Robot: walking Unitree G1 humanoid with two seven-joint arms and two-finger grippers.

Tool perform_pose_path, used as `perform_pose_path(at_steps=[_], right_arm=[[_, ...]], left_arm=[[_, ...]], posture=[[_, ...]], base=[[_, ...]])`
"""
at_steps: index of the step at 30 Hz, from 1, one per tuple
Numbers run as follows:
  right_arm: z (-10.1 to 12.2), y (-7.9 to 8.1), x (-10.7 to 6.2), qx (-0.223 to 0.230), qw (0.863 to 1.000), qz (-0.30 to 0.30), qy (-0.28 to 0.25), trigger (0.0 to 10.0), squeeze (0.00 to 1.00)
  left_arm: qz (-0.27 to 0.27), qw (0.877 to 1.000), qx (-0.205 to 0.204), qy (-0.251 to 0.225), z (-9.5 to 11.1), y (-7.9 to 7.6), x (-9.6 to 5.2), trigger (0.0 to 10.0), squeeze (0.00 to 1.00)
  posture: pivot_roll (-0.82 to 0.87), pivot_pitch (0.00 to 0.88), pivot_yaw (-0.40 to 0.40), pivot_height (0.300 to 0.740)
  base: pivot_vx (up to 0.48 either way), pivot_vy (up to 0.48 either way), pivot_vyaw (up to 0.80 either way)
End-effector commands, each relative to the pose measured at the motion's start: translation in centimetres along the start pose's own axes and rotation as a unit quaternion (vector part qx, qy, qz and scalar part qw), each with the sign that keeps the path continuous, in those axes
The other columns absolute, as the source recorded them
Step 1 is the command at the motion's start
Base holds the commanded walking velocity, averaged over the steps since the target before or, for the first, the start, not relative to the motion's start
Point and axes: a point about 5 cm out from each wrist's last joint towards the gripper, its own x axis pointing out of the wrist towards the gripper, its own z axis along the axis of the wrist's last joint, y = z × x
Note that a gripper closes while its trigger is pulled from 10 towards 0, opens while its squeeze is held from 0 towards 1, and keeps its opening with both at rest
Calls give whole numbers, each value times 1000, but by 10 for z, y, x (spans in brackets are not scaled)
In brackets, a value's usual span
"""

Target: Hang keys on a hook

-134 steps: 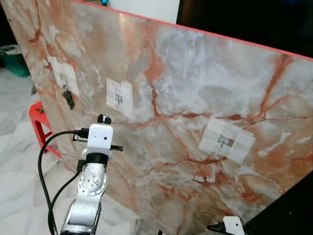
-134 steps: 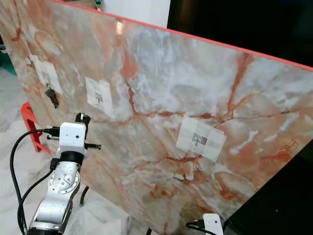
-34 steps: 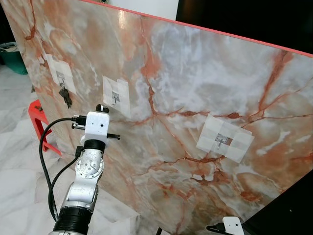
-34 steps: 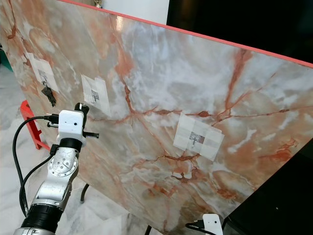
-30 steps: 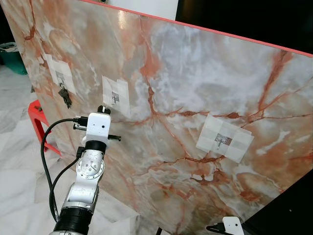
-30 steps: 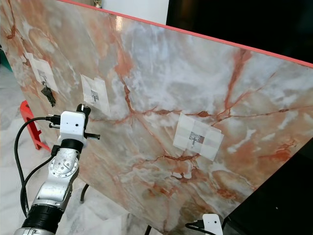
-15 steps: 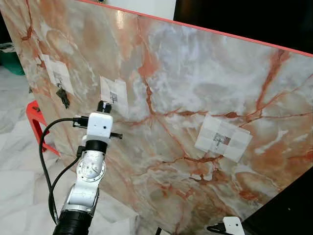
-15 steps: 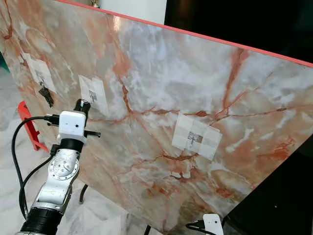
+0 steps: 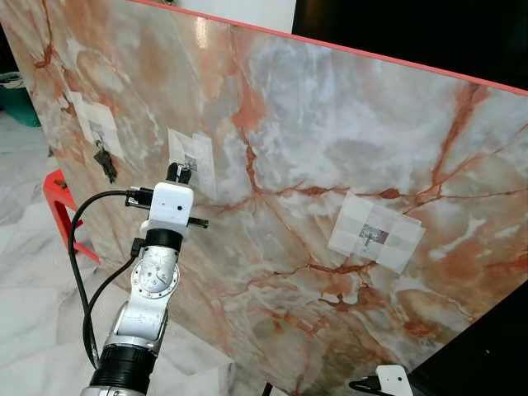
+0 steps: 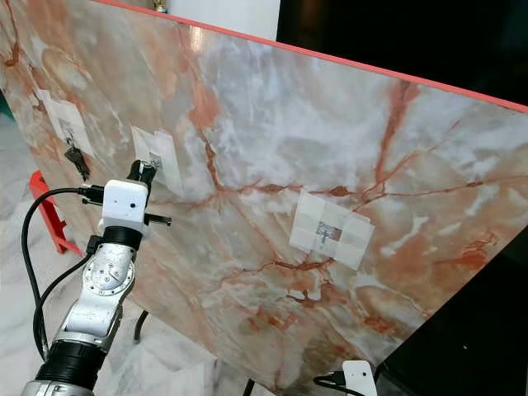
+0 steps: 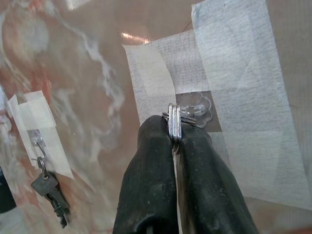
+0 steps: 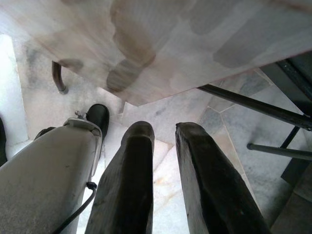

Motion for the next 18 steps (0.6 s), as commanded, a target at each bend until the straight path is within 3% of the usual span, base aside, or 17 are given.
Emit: perform_pose_path(at_steps=[1,10,18], right_arm=[[6,-7,0,2,1000,-11,-10,10000,0],[7,-7,0,1,1000,-11,-11,10000,0],[7,-7,0,1,1000,-10,-10,10000,0]], left_arm=[[5,1000,-4,6,0,-1,3,10000,0],[-5,998,-18,58,-17,-7,-11,10000,0],[-13,997,-18,78,-23,-11,-14,10000,0]], posture=[[98,0,-121,740],[101,0,-129,740],[102,0,-130,740]], base=[[0,0,0],[0,0,0],[0,0,0]])
